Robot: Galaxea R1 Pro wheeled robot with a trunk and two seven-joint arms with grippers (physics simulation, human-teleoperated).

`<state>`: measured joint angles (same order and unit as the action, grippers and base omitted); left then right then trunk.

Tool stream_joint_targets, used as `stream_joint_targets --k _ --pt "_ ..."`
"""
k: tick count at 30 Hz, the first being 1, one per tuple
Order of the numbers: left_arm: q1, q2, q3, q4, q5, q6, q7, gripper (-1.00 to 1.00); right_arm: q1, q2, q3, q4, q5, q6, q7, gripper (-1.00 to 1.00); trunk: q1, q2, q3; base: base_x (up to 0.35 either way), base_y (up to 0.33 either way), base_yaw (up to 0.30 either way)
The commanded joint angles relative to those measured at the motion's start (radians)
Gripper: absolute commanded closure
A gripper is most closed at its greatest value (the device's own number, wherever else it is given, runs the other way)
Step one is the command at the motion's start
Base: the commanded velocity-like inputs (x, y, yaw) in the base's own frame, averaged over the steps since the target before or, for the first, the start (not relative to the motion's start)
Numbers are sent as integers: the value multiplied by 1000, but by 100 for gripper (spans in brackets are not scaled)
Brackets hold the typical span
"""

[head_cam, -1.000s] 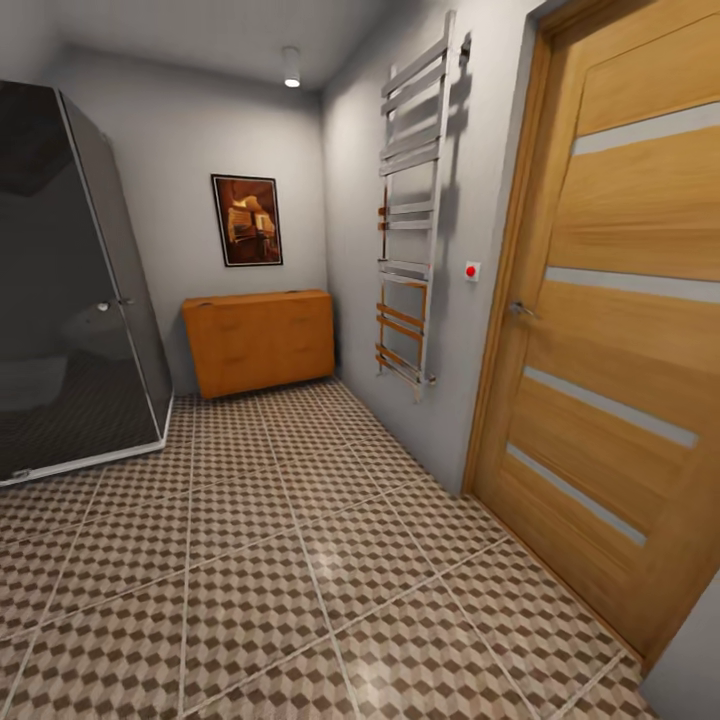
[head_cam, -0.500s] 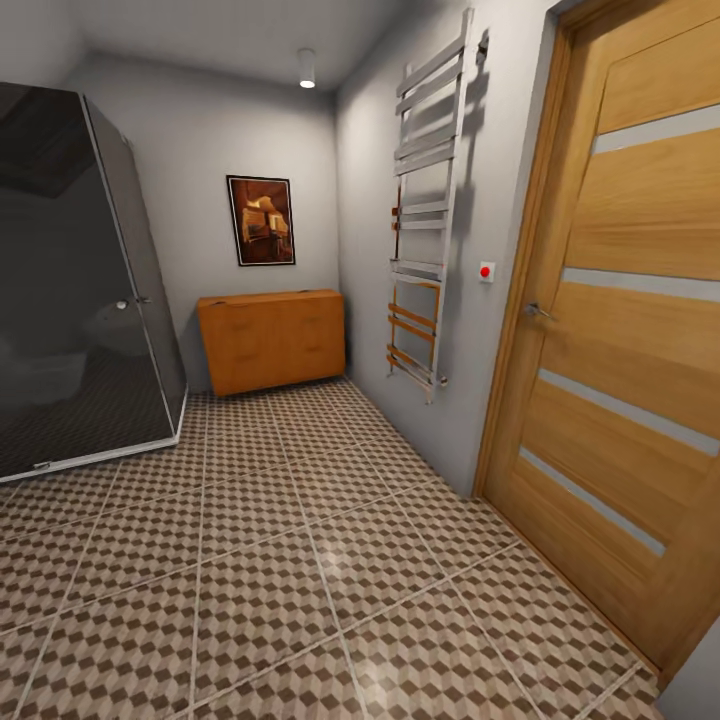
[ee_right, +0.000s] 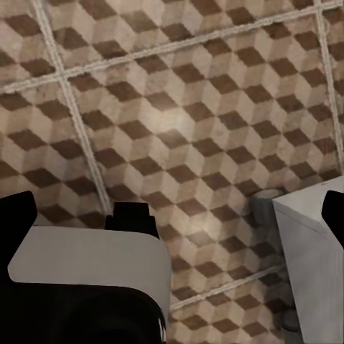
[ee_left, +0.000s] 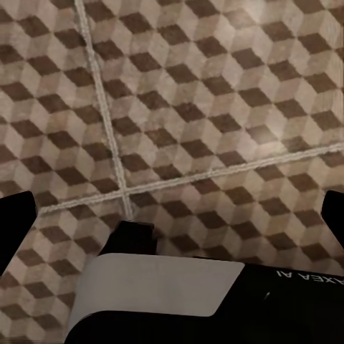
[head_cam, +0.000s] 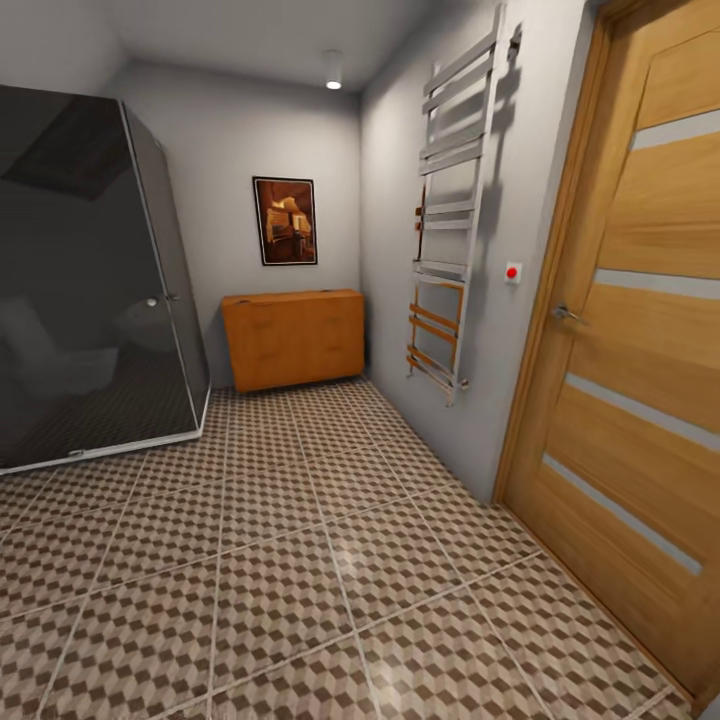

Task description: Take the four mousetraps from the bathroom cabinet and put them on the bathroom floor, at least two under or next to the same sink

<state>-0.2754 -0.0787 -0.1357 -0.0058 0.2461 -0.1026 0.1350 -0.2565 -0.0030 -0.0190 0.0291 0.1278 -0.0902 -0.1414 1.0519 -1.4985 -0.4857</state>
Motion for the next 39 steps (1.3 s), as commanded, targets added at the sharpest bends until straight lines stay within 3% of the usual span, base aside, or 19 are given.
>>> stream_joint_targets --k 1,29,39 --pt "-1 -1 -8 1 9 -3 3 -100 -1 0 -3 3 10 -5 -4 -100 0 -1 -1 0 0 263" --pt "-1 -1 -8 1 9 -3 3 -100 -1 1 -3 3 9 -5 -5 -100 0 -1 -1 0 0 271" --pt "-1 -1 -8 0 9 -3 3 -100 -1 2 -3 3 7 -5 -7 -100 0 -1 -1 10 0 118"
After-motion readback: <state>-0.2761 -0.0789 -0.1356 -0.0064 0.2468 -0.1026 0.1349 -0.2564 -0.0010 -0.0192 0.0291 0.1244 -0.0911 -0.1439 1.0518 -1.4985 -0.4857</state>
